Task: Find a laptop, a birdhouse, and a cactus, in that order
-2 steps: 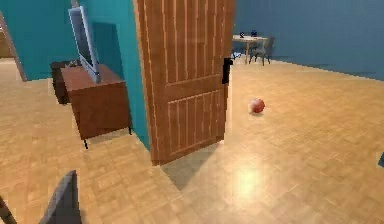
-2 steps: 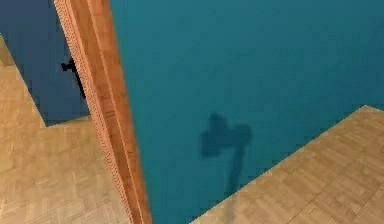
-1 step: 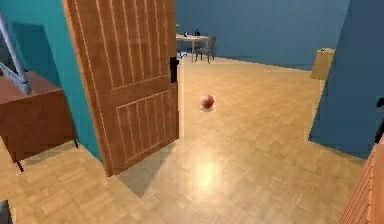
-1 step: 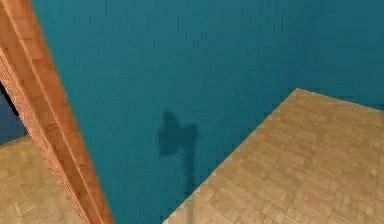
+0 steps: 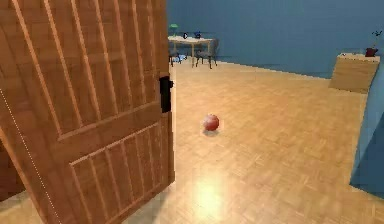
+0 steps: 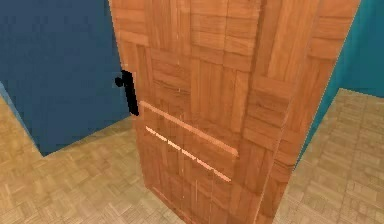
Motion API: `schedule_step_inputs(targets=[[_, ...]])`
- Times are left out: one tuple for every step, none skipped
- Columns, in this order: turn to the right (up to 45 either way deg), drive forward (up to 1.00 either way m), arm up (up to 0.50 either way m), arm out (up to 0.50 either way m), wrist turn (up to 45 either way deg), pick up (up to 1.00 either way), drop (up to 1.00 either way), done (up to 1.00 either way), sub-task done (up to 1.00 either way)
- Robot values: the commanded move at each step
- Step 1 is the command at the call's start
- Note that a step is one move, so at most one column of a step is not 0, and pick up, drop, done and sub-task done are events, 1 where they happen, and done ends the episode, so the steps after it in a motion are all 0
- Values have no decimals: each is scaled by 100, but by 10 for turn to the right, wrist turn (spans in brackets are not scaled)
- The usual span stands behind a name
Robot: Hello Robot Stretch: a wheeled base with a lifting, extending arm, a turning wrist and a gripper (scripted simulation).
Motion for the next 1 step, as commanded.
schedule_step_inputs(targets=[[210,0,0,0,0,0,0,0,0]])
